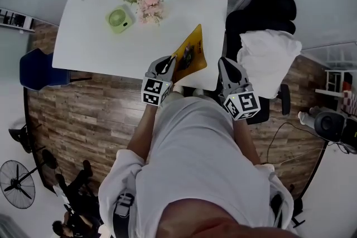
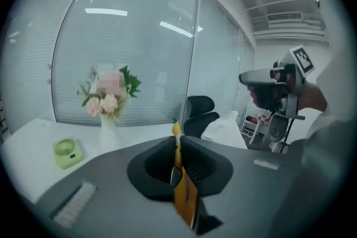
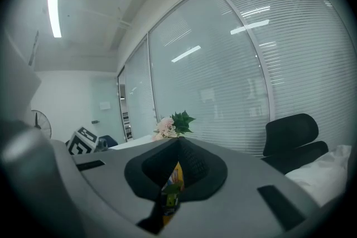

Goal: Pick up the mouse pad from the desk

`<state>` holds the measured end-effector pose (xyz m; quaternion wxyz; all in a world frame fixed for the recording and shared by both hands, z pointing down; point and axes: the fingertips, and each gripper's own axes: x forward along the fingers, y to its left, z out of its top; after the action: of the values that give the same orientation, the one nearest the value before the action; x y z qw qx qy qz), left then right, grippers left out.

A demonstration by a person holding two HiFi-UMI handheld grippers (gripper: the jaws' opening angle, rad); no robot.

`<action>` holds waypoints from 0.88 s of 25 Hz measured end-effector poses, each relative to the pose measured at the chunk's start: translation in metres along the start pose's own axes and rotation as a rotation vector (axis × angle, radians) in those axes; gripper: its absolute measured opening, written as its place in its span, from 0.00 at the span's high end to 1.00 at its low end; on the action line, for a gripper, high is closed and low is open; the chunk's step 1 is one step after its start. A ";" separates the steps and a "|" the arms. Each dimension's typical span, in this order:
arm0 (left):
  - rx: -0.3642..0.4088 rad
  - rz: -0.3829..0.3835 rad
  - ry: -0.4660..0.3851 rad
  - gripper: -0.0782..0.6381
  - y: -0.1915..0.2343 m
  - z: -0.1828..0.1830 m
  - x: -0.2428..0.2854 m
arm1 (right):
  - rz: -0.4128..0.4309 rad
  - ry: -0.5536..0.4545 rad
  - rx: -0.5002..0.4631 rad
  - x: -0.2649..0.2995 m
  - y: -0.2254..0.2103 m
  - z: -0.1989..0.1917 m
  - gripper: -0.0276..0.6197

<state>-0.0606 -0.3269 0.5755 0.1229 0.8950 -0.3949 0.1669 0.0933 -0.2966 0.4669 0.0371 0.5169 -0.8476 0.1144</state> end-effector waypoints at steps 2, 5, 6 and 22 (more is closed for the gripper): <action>0.079 0.002 -0.064 0.86 -0.004 0.034 -0.010 | -0.002 -0.009 0.001 0.000 -0.002 0.002 0.96; 0.172 0.017 -0.149 0.86 -0.007 0.082 -0.028 | -0.003 -0.029 -0.009 0.001 -0.003 0.010 0.96; 0.186 0.025 -0.175 0.86 -0.007 0.098 -0.035 | -0.002 -0.039 -0.014 0.002 -0.004 0.014 0.96; 0.273 0.216 -0.516 0.86 0.000 0.274 -0.122 | 0.028 -0.355 -0.180 0.003 0.019 0.174 0.96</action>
<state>-0.0823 -0.3419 0.2767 -0.1214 0.8688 -0.4800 -0.0022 0.0851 -0.3312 0.2951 -0.0683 0.5117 -0.8547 -0.0544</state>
